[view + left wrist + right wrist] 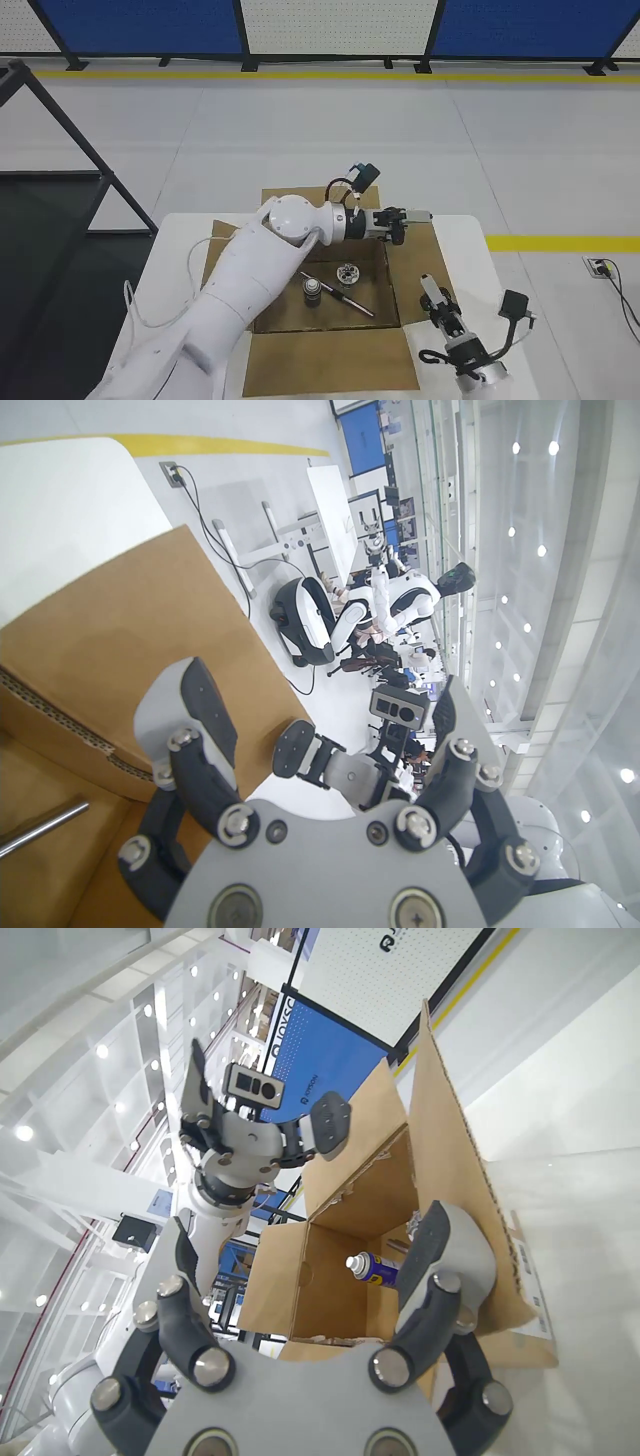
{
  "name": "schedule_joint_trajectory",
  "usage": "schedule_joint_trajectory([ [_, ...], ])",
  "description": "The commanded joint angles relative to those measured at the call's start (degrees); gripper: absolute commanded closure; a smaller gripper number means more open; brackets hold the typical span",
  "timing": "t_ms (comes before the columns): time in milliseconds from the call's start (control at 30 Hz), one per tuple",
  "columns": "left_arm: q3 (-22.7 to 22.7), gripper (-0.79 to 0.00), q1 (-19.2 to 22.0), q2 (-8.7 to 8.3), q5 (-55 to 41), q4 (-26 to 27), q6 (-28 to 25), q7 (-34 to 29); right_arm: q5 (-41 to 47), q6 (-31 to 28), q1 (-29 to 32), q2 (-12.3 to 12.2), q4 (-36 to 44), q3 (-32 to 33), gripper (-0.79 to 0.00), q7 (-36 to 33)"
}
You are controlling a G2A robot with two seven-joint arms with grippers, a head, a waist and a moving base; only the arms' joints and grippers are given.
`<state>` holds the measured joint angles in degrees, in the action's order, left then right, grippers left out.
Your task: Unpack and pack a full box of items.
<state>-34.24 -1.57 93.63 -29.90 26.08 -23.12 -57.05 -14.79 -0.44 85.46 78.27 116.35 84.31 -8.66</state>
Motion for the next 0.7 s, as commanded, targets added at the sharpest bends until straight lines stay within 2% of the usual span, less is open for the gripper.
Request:
schedule_joint_trajectory([
  [0, -1.53, -0.785, -0.2, -0.82, -0.43, -0.32, -2.5, -1.04, 0.02, 0.66, -0.3, 0.0, -0.55, 0.25, -0.785, 0.54],
  [200, -6.92, -0.785, -2.87, -5.11, 0.35, 0.37, -9.99, -2.22, 0.95, 1.65, -1.37, 0.02, -2.11, 0.07, -0.785, 0.79],
  [267, -9.37, -0.785, -4.74, -7.12, 0.67, 1.94, -11.95, -2.21, 1.13, 1.98, -2.05, 0.03, -2.83, -0.27, -0.785, 0.5],
  [367, -13.63, -0.785, -8.98, -10.51, 1.63, 7.18, -13.98, -2.42, 1.12, 2.61, -3.53, 0.06, -4.07, -0.89, -0.785, 0.16],
  [500, -21.15, -0.785, -18.05, -15.56, 5.37, 20.7, -12.82, -0.78, 0.11, 4.37, -5.63, 0.14, -5.5, -1.83, -0.785, 0.58],
  [667, -33.93, -0.785, -35.58, -21.11, 12.71, 47.1, -5.33, 3.71, -0.59, 6.01, -6.45, 0.2, -6.1, -2.09, -0.785, 1.78],
])
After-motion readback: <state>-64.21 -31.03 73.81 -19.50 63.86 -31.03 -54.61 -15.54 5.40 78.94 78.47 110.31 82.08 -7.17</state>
